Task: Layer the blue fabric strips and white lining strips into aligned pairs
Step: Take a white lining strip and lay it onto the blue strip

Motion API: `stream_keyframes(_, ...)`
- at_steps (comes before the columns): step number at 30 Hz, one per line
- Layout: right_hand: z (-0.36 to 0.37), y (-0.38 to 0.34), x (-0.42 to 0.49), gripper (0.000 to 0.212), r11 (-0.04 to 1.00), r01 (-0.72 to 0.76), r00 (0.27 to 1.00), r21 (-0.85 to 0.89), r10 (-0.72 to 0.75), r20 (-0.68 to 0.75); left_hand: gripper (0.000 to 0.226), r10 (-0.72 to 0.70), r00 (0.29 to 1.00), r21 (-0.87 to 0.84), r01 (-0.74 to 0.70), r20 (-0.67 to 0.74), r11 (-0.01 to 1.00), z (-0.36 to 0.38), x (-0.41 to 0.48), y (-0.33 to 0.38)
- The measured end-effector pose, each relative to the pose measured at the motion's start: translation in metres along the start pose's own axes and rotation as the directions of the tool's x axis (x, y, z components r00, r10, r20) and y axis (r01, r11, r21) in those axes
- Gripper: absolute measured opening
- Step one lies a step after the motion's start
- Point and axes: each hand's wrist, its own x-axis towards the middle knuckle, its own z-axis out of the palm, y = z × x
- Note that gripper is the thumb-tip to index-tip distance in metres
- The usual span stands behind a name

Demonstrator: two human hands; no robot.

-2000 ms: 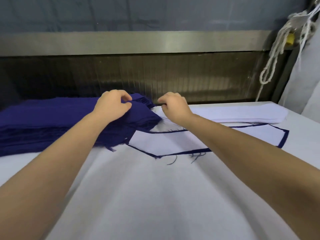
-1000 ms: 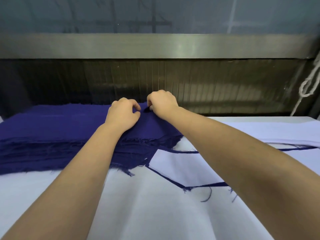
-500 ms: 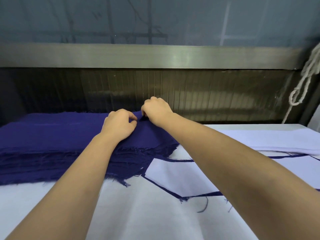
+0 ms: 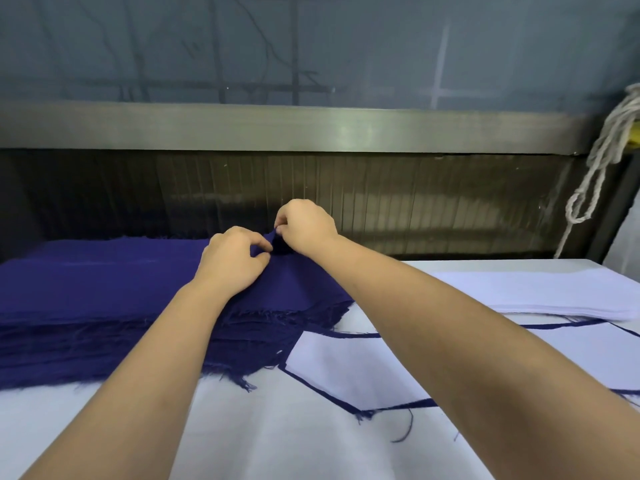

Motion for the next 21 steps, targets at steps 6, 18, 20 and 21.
stream_keyframes(6, 0.0024, -0.0069, 0.003, 0.019, 0.993, -0.037, 0.988, 0.115, 0.054, -0.143, 0.034, -0.089, 0.994, 0.132, 0.081, 0.061, 0.988, 0.0042, 0.0027, -0.0041)
stream_keyframes(18, 0.0056, -0.0034, -0.0046, 0.015, 0.851, -0.07, 0.965, 0.52, 0.19, -0.182, 0.032, -0.272, 0.962, 0.195, 0.272, -0.026, 0.942, -0.0002, 0.0024, -0.0089)
stream_keyframes(20, 0.0088, -0.0012, -0.0061, 0.016, 0.814, -0.079, 0.958, 0.576, 0.221, -0.181, 0.031, -0.272, 0.962, 0.181, 0.274, -0.034, 0.945, -0.0007, 0.0018, -0.0089)
stream_keyframes(21, 0.0097, 0.0006, -0.006, 0.017, 0.797, -0.087, 0.953, 0.597, 0.241, -0.183, 0.03, -0.27, 0.962, 0.172, 0.272, -0.035, 0.947, -0.0011, 0.0019, -0.0091)
